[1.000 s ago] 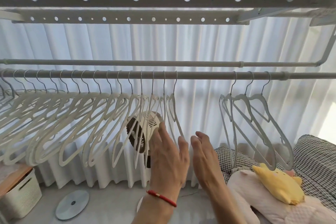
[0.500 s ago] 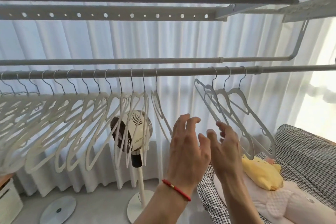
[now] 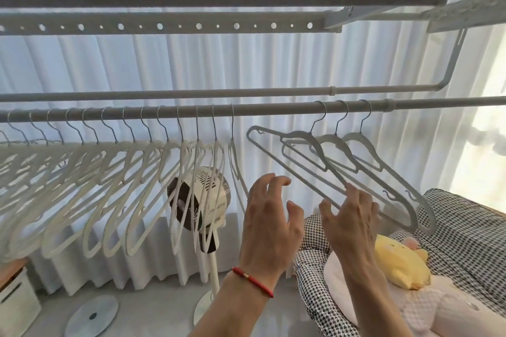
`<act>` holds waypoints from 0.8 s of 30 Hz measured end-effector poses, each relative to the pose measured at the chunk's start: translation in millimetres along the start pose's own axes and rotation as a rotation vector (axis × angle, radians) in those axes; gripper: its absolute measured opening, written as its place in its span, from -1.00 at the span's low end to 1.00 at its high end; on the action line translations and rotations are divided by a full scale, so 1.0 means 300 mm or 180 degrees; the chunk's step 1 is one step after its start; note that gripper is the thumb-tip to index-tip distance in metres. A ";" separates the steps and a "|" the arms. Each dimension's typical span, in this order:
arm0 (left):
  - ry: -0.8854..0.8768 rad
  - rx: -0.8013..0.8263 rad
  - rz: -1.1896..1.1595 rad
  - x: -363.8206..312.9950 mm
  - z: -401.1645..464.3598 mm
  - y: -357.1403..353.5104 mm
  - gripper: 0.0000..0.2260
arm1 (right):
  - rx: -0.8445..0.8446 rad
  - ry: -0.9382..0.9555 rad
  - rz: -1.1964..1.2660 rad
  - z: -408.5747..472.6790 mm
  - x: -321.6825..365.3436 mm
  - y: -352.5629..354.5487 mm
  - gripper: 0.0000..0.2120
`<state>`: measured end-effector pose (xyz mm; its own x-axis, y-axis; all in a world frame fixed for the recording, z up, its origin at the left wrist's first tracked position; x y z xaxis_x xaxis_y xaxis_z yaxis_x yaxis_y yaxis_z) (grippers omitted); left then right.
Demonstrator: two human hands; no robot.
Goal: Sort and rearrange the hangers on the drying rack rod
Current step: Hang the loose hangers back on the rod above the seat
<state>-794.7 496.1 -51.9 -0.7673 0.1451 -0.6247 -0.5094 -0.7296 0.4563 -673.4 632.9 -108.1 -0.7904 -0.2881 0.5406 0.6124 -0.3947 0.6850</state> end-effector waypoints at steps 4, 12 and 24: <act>0.0000 -0.0023 0.0042 0.013 0.015 0.006 -0.68 | -0.0181 0.0190 -0.0260 0.020 -0.017 -0.003 -0.38; -0.0019 -0.0158 0.0003 0.010 0.005 0.001 -0.66 | -0.0870 0.0384 -0.0182 0.086 -0.048 0.059 -0.44; -0.0002 -0.0126 -0.0054 -0.012 0.001 -0.033 -0.65 | -0.1039 0.0167 -0.0841 0.191 -0.156 0.074 -0.61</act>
<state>-786.9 502.9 -53.9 -0.7590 0.1582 -0.6316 -0.5066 -0.7529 0.4202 -622.0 687.6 -90.3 -0.9244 -0.1807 0.3359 0.3582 -0.7140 0.6016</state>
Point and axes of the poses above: each hand's wrist, its own z-axis towards the middle knuckle, its own y-axis out of the back of the hand, x = y × z, the point moved 5 cm from there along z, towards the middle knuckle, and after that the axes turned 7 degrees about -z, right-handed, at the moved point
